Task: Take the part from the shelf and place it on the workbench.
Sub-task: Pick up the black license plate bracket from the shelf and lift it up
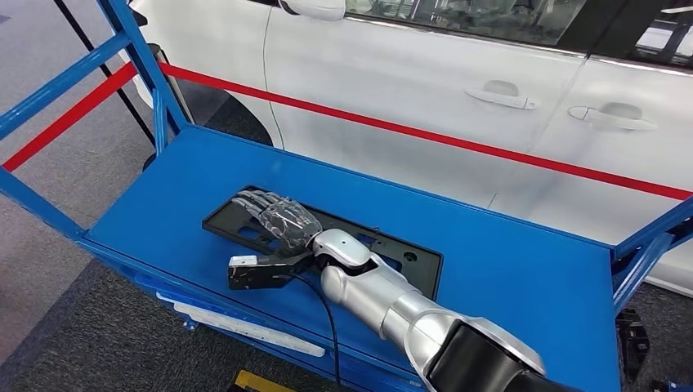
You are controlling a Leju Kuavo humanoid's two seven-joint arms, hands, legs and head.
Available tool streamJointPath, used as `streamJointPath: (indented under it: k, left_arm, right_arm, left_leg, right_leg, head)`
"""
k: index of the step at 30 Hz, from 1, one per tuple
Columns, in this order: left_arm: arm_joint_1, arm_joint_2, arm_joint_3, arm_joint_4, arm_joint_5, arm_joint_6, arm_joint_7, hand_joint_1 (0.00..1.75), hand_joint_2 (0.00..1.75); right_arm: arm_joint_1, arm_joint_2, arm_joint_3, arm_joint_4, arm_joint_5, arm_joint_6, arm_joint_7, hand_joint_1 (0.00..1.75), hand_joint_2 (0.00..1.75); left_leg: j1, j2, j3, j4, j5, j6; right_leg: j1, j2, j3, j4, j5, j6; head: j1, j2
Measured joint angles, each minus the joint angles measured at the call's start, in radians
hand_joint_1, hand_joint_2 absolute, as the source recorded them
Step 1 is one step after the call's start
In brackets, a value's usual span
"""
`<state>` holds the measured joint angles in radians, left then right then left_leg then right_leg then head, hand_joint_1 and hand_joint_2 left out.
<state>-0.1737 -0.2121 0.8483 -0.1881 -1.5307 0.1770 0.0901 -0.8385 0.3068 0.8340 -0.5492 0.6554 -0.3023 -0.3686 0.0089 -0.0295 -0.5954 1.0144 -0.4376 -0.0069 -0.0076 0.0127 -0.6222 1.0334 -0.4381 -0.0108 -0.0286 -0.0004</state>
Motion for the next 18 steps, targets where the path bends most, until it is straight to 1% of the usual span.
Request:
streamJointPath:
  k: [2, 5, 10, 18]
  left_arm:
    - [-0.001, 0.0, 0.0, 0.0, 0.001, -0.001, 0.0, 0.0, 0.0]
    - [-0.004, 0.001, 0.0, 0.0, 0.002, -0.003, 0.0, 0.0, 0.0]
    - [-0.006, 0.002, 0.0, 0.0, 0.002, -0.004, 0.002, 0.0, 0.0]
    - [-0.006, 0.002, 0.0, 0.0, 0.002, -0.004, 0.002, 0.0, 0.0]
  right_arm:
    - [0.006, 0.003, -0.031, 0.0, -0.035, 0.013, -0.027, 0.0, 1.75]
    - [0.013, 0.006, -0.061, 0.0, -0.052, 0.017, -0.05, 0.0, 1.75]
    - [0.02, 0.006, -0.081, 0.0, -0.055, 0.015, -0.056, 0.0, 1.75]
    - [0.023, 0.008, -0.087, 0.0, -0.056, 0.015, -0.056, 0.0, 1.75]
  left_leg:
    - [0.0, 0.0, 0.0, 0.0, 0.0, 0.0]
    - [0.0, 0.0, 0.0, 0.0, 0.0, 0.0]
    - [0.0, 0.0, 0.0, 0.0, 0.0, 0.0]
    - [0.0, 0.0, 0.0, 0.0, 0.0, 0.0]
  right_leg:
    - [0.0, 0.0, 0.0, 0.0, 0.0, 0.0]
    - [0.0, 0.0, 0.0, 0.0, 0.0, 0.0]
    - [0.0, 0.0, 0.0, 0.0, 0.0, 0.0]
    - [0.0, 0.0, 0.0, 0.0, 0.0, 0.0]
  head:
    - [0.0, 0.0]
    - [0.0, 0.0]
    - [0.0, 0.0]
    - [0.0, 0.0]
